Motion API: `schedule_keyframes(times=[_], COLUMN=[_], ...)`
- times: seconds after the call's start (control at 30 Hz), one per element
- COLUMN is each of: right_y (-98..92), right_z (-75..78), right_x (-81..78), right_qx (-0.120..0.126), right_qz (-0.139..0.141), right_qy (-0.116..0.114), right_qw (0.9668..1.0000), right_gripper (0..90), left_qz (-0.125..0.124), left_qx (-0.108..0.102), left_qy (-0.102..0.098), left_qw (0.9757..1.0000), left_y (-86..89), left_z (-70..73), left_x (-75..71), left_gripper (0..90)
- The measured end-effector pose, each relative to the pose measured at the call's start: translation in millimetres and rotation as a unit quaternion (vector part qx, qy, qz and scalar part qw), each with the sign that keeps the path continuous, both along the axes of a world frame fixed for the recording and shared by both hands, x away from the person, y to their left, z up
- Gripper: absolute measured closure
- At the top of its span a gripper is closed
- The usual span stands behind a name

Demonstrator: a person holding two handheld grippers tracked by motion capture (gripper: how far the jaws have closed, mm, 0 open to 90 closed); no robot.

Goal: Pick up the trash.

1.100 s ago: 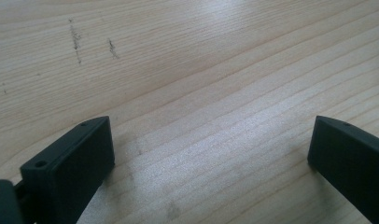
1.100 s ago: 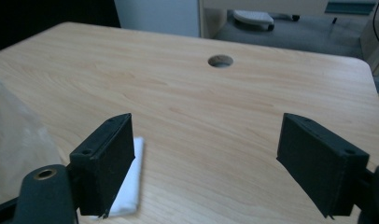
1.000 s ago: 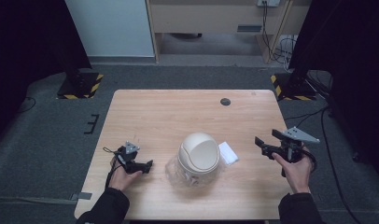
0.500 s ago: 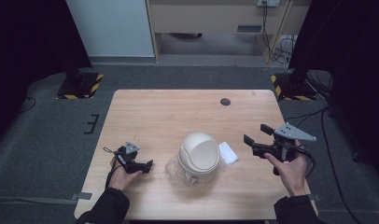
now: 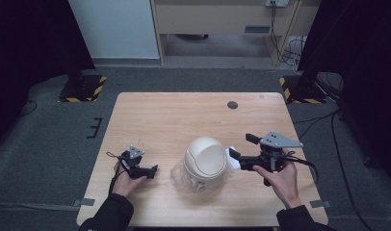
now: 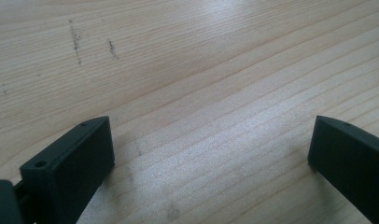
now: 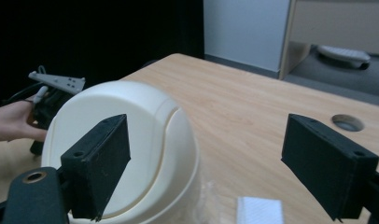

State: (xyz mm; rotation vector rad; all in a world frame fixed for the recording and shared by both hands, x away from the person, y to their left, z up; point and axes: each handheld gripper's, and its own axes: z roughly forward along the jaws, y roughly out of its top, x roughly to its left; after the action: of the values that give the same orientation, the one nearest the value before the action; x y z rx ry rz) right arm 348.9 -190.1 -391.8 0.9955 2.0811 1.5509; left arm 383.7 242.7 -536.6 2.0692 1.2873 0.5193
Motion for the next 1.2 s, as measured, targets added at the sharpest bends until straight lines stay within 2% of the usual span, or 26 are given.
schedule_keyframes(times=[0.1,0.27,0.4,0.8,1.0,1.2], right_y=[10.8,21.2,27.4,39.2,44.1,36.1], right_z=[-10.0,-19.3,-26.0,-37.5,-41.5,-33.8], right_x=[0.9,2.3,4.8,15.6,18.0,12.9], right_qx=[-0.02,-0.03,-0.046,-0.074,-0.071,-0.066], right_qz=[0.012,0.025,0.027,0.028,0.03,0.03], right_qy=[0.011,0.027,0.038,0.056,0.058,0.052], right_qw=[0.9997,0.9989,0.9979,0.9953,0.9953,0.996], right_gripper=[15.6,16.2,16.9,19.2,21.8,22.0], left_qz=[0.0,0.0,0.001,0.001,0.001,0.001], left_qx=[0.0,0.0,0.0,0.0,0.0,0.0], left_qy=[0.0,0.0,0.0,0.0,0.0,0.0], left_qw=[1.0,1.0,1.0,1.0,1.0,1.0], left_y=[-0.1,-0.1,-0.1,-0.3,-0.3,-0.3], left_z=[0.0,0.0,0.0,0.0,0.0,0.0], left_x=[0.0,0.0,0.0,0.0,0.0,0.0], left_gripper=[0.0,0.0,0.0,0.0,0.0,0.0])
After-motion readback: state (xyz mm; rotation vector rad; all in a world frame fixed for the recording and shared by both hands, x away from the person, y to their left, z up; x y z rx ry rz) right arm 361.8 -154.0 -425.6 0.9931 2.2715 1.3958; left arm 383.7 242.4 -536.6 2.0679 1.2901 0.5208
